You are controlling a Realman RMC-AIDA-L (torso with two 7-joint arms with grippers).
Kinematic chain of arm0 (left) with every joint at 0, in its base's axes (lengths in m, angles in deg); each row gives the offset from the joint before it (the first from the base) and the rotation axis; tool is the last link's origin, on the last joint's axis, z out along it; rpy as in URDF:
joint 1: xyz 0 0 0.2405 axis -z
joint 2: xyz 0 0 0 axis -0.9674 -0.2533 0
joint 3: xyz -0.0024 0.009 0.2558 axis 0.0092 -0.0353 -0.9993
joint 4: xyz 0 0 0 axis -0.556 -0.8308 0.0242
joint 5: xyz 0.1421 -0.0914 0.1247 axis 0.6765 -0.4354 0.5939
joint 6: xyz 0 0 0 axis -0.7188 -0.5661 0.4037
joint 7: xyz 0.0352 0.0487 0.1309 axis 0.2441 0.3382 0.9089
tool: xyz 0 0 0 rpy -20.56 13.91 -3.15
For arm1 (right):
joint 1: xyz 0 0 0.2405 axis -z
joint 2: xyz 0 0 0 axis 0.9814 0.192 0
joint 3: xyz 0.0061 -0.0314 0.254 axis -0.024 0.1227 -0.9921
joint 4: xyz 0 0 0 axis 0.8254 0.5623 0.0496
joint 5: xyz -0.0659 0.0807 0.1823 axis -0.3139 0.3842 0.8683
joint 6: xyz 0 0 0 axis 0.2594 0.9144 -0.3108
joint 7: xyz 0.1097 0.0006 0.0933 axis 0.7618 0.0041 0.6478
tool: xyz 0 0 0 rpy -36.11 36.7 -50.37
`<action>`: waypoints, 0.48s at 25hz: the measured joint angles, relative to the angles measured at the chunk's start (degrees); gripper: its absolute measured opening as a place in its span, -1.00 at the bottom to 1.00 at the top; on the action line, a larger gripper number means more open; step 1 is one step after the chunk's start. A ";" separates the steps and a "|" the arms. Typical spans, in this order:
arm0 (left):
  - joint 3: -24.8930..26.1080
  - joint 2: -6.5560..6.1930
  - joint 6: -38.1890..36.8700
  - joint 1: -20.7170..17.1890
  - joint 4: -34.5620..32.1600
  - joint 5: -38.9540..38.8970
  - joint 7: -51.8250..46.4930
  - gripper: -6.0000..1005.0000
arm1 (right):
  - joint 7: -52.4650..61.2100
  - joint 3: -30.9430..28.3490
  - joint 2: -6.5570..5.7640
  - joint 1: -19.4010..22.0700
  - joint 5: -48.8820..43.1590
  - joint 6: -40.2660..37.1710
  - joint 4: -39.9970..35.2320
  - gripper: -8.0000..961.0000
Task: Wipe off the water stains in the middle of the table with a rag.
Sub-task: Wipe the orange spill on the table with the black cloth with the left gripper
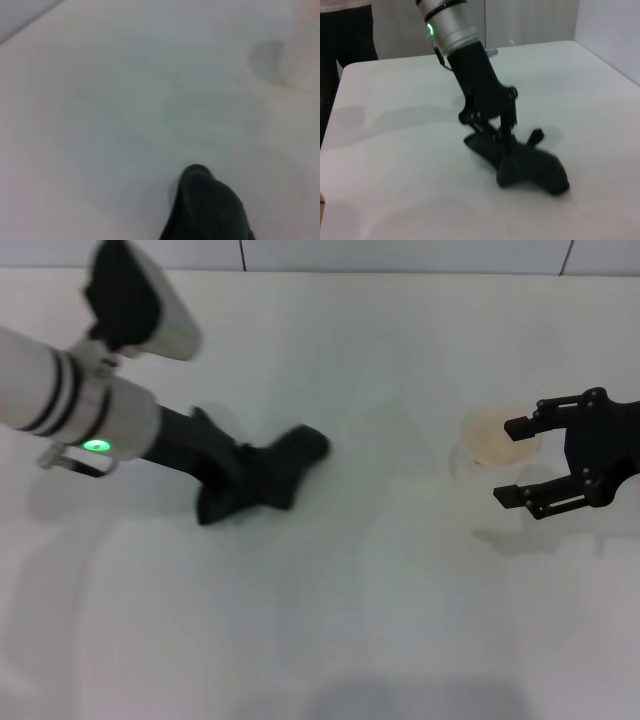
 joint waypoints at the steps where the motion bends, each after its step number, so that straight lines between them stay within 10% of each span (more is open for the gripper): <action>1: -1.71 0.01 0.03 0.50 0.60 -1.02 0.01 -0.69 | -0.01 0.04 0.00 -0.01 0.00 0.01 0.00 0.69; 12: -14.84 0.26 0.51 1.70 1.16 -9.35 -1.73 -0.68 | -0.07 0.01 -0.07 -0.11 0.55 -0.45 0.03 0.69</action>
